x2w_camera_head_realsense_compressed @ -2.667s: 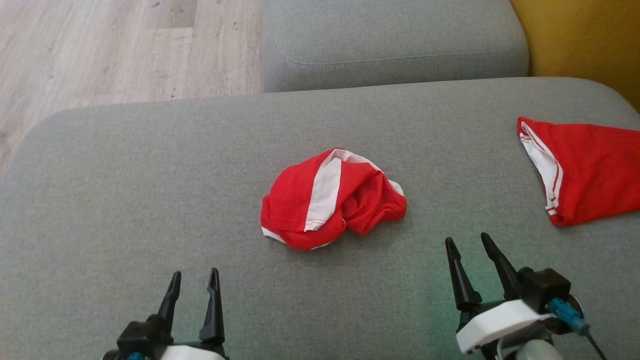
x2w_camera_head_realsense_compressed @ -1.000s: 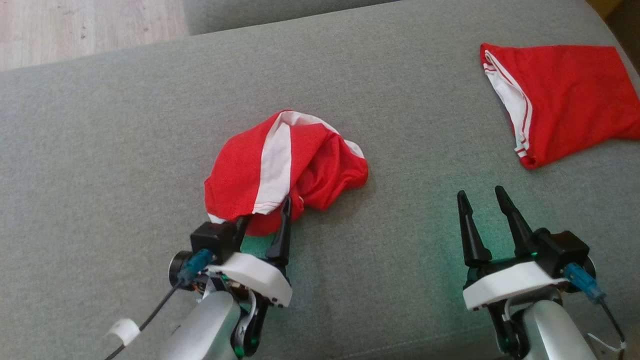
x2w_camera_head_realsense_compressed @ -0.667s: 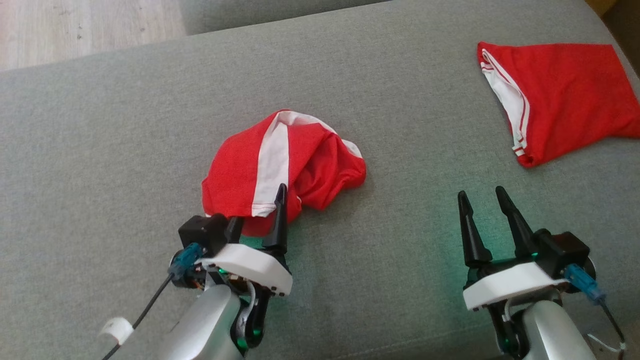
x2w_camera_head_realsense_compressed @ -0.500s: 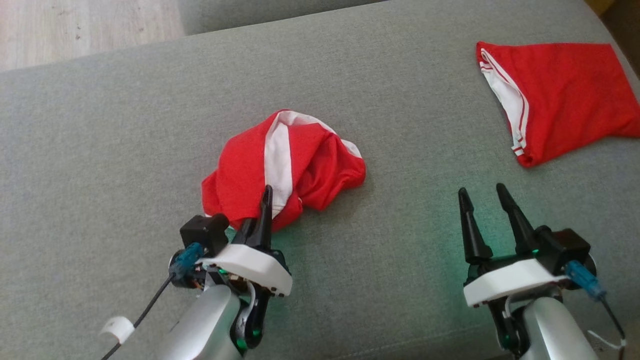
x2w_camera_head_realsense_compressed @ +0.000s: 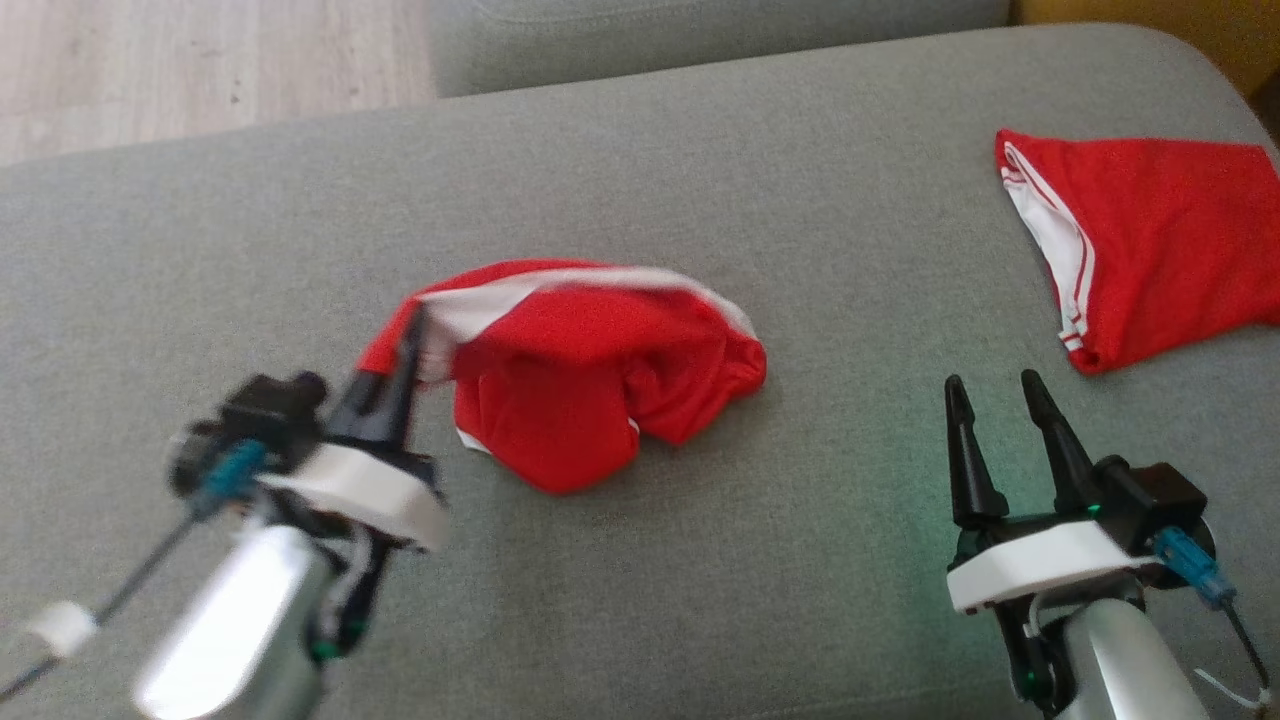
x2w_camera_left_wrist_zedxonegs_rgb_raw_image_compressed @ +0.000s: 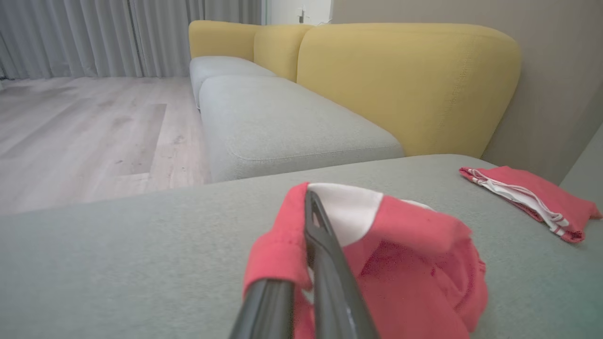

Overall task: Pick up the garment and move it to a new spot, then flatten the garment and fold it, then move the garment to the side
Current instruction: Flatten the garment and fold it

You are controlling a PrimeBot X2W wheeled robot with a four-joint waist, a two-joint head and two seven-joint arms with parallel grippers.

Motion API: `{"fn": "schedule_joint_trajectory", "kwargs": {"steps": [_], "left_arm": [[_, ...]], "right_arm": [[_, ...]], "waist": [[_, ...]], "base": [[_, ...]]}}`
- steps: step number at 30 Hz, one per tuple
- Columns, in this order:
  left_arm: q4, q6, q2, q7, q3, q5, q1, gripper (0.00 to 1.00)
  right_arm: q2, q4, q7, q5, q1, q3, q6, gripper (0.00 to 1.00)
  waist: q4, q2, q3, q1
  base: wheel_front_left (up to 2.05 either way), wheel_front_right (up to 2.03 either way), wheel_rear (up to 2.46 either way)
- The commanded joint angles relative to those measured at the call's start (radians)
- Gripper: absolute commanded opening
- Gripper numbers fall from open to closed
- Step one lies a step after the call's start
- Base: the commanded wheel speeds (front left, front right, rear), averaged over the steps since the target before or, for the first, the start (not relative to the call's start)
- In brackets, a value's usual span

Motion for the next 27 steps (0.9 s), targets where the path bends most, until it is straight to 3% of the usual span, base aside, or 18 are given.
{"fn": "schedule_joint_trajectory", "kwargs": {"steps": [1,7,13,17,26,27], "left_arm": [[-0.051,0.009,0.053,0.015,0.053,0.006,-0.034,0.00],[-0.150,-0.039,0.237,0.156,0.062,-0.001,0.016,0.00],[-0.180,-0.032,0.313,0.215,0.095,-0.056,0.103,0.00],[-0.175,-0.017,0.314,0.210,0.104,-0.082,0.157,0.00],[-0.119,0.011,0.240,0.141,0.095,-0.118,0.243,0.00],[-0.111,0.013,0.232,0.133,0.094,-0.119,0.248,0.10]], "right_arm": [[-0.004,-0.026,-0.011,-0.004,-0.003,0.020,0.004,1.00],[-0.004,-0.023,-0.011,0.001,0.002,0.025,0.004,1.00],[-0.004,-0.018,-0.012,0.001,0.007,0.025,0.004,1.00],[-0.004,-0.018,-0.012,-0.002,0.010,0.021,0.004,1.00],[-0.004,-0.018,-0.006,-0.009,0.021,0.018,0.004,1.00],[-0.004,-0.019,-0.004,-0.010,0.023,0.019,0.004,1.00]], "waist": [[0.009,0.0000,-0.011,0.0000],[0.011,0.0000,-0.029,0.0000],[0.005,0.0000,-0.036,0.0000],[0.003,0.0000,-0.036,0.0000],[0.011,0.0000,-0.048,0.0000],[0.013,0.0000,-0.050,0.0000]], "base": [[0.00,0.00,0.00],[0.00,0.00,0.00],[0.00,0.00,0.00],[0.00,0.00,0.00],[0.00,0.00,0.00],[0.00,0.00,0.00]]}}
